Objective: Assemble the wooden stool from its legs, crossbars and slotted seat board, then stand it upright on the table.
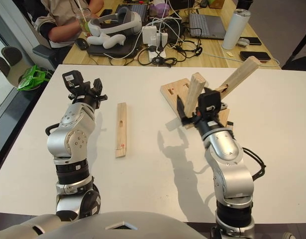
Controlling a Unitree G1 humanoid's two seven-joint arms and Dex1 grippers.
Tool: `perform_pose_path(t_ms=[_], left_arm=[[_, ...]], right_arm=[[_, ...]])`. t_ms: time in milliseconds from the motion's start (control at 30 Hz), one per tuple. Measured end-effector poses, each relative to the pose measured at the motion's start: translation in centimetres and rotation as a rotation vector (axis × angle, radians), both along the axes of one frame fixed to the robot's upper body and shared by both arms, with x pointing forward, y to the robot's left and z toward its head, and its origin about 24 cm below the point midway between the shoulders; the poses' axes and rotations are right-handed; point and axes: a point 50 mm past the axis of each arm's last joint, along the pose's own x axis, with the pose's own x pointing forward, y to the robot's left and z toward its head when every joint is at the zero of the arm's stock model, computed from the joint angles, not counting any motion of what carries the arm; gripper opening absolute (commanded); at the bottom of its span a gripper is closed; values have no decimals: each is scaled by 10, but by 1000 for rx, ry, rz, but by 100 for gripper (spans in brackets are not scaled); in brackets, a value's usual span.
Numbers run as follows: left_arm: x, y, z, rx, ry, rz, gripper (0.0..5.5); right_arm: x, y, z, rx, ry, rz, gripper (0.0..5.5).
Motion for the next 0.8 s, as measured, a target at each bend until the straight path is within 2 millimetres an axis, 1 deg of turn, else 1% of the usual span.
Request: perform_pose_path(t_ms=[33,67,100,133,167,200,267,300,367,400,433,467,500,533,600,633,667,700,733,800], left_arm=[[0,-2,0,0,3,-7,190],[0,-3,0,-2,3,-12,190],[0,-4,-1,-3,5,-14,190],[1,-6,-1,-5,9,-20,190],[2,-6,-2,-3,13,-23,190],[2,-7,-3,-3,18,-27,190],[3,-8,-2,-3,16,-38,190],[3,-8,-2,-2,14,-39,190],[4,-8,-2,0,13,-39,190],[4,-7,-2,0,13,-37,190],[4,-7,-2,0,13,-36,190],[3,-7,-1,0,13,-35,190],[3,-7,-1,-2,11,-34,190],[2,-7,-1,-3,8,-30,190],[1,-6,-1,-5,8,-25,190],[1,-5,-1,-6,7,-18,190],[1,-5,-1,-8,6,-14,190],[0,-4,0,-10,4,-11,190],[-1,-4,0,-13,-1,-9,190],[-2,-3,0,-14,-2,-5,190]], right_arm=[[-1,23,1,115,47,111,430],[0,43,6,182,57,214,430],[8,62,13,222,40,306,430],[21,78,25,259,-5,360,430],[32,87,33,287,-38,381,430],[48,97,44,306,-84,380,430],[68,104,67,344,-179,357,430],[77,105,85,360,-254,340,430],[89,102,130,409,-415,315,430],[90,98,158,448,-494,327,430],[89,95,179,476,-551,345,430],[86,91,201,511,-604,375,430],[83,81,221,541,-642,401,430],[80,66,241,556,-695,405,430],[79,35,262,517,-778,358,430],[84,9,266,422,-810,280,430],[90,-12,263,318,-812,203,430],[96,-30,255,223,-796,138,430],[105,-51,237,51,-736,73,430],[118,-81,186,-190,-552,47,430]])
